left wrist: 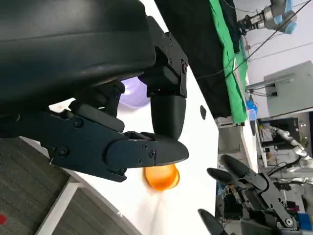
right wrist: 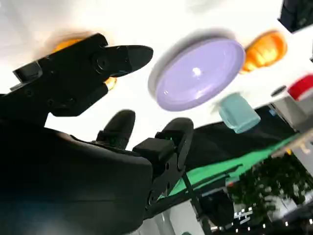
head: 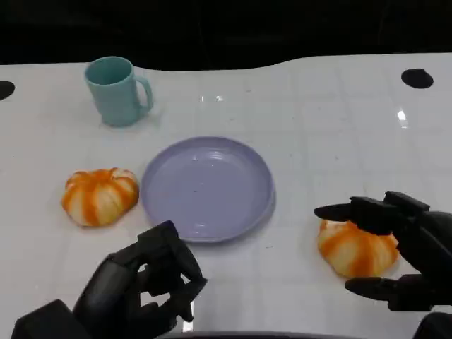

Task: Grasp the bread from the table and place it into the plate.

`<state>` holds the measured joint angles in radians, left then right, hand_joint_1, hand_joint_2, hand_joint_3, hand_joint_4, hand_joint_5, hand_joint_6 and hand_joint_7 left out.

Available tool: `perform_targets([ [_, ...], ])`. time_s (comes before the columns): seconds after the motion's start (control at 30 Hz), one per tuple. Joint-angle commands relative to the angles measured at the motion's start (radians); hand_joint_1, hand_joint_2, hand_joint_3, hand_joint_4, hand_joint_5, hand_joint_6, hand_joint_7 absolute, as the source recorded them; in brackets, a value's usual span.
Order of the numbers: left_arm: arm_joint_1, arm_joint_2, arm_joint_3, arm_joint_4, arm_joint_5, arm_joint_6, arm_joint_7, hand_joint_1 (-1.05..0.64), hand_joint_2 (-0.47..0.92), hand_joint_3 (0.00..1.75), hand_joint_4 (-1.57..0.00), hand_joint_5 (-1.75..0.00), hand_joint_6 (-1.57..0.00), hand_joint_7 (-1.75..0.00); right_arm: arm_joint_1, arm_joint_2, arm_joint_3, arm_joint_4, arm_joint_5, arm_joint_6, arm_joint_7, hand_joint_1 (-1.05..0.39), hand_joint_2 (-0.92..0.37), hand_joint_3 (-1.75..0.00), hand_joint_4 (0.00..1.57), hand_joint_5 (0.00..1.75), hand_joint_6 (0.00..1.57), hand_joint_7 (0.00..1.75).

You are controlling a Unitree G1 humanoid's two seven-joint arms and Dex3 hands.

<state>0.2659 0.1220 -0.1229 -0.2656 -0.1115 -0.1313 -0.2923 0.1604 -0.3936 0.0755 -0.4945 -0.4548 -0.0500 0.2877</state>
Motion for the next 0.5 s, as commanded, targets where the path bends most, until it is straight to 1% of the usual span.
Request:
perform_targets([
  [0.03,-0.003,0.011,0.007,0.003,0.005,-0.001,-0.001,-0.54,0.92,0.42,-0.71,-1.75,-0.52,-1.73,-0.008,-0.077,-0.016,-0.081,-0.088,0.060,0.078,-0.34,-0.76,-0.04,0.00,0.66,0.27,0.21],
  [0.17,-0.007,0.008,0.001,0.002,0.016,0.006,0.007,-0.55,0.92,0.42,-0.72,-1.75,-0.52,-1.73,-0.012,-0.098,-0.010,-0.127,-0.155,0.107,0.118,-0.31,-0.74,-0.01,0.00,0.62,0.29,0.16],
  [0.27,-0.012,0.005,-0.002,0.007,0.024,0.000,0.009,-0.55,0.92,0.42,-0.72,-1.75,-0.52,-1.73,-0.017,-0.106,0.001,-0.150,-0.195,0.130,0.146,-0.26,-0.70,0.00,0.00,0.61,0.29,0.13],
  [0.5,-0.018,-0.009,-0.006,0.014,0.031,-0.001,0.010,-0.54,0.92,0.43,-0.74,-1.75,-0.53,-1.74,-0.043,-0.098,0.035,-0.137,-0.287,0.139,0.167,-0.21,-0.65,0.00,0.00,0.58,0.30,0.10],
])
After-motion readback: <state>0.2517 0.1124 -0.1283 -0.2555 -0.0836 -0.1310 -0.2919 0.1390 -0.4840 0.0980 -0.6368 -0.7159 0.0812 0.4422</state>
